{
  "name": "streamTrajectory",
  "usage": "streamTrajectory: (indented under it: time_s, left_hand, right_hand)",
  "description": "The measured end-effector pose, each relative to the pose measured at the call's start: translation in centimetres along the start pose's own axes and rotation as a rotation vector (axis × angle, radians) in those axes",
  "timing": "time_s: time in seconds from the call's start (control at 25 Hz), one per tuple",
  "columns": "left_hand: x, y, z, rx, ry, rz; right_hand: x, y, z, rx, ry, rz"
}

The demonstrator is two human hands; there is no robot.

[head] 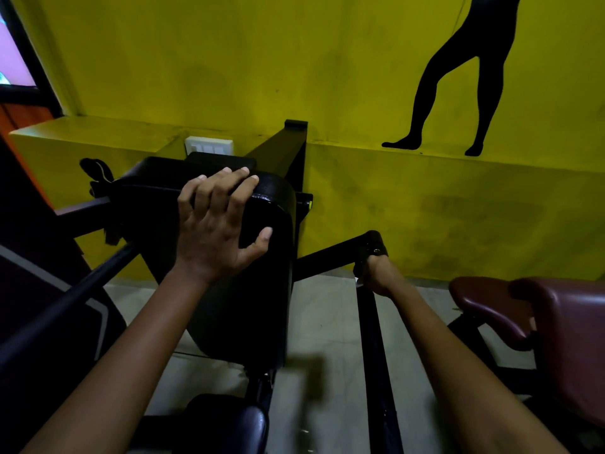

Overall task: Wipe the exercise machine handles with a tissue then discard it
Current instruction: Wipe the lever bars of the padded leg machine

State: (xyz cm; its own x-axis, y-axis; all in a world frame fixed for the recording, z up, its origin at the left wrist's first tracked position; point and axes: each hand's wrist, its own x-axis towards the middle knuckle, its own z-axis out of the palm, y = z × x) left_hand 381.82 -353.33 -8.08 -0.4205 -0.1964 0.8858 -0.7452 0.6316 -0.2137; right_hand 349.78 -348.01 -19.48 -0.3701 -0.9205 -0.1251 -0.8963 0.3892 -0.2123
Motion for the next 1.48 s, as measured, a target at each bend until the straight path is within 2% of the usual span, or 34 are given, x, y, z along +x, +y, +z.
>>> streamTrajectory:
  time_s: [0.44,0.64,0.72,0.88,0.96,1.16,1.32,1.48]
  left_hand:
    - [0.1,0.2,-0.6,-0.046,-0.070,-0.037]
    - [0.2,0.4,-1.1,-0.080,-0.108,-0.052]
    - [0.2,0.4,-1.1,-0.075,-0.114,-0.047]
    - [0.1,0.4,-0.8,-0.062,-0.082,-0.038]
    - [0.1,0.4,-0.5,-0.052,-0.055,-0.031]
    - [0.1,0.3,0.2,-0.008,0.045,-0.008]
    - [-0.1,0.2,0.5,0.017,0.054,-0.009]
    - [-0.1,0.3,0.6,0.009,0.048,-0.023]
  right_hand:
    - [-8.9,-0.3,-1.7,0.183,-0.188,-0.034]
    - [-11.3,-0.3,-2.1,0.320,-0.296,0.011]
    - [-11.6,0.0,-2.0,0.392,-0.215,0.022]
    - [-9.3,1.5,-1.1,0.443,0.261,0.139]
    - [-7.0,2.7,0.1,0.475,0.353,0.227]
    - [-2.0,4.2,3.6,0.727,0.391,0.375]
    - [0.5,3.7,5.1,0.932,0.445,0.477]
    - [0.8,3.9,5.8,1.039,0.406,0.404]
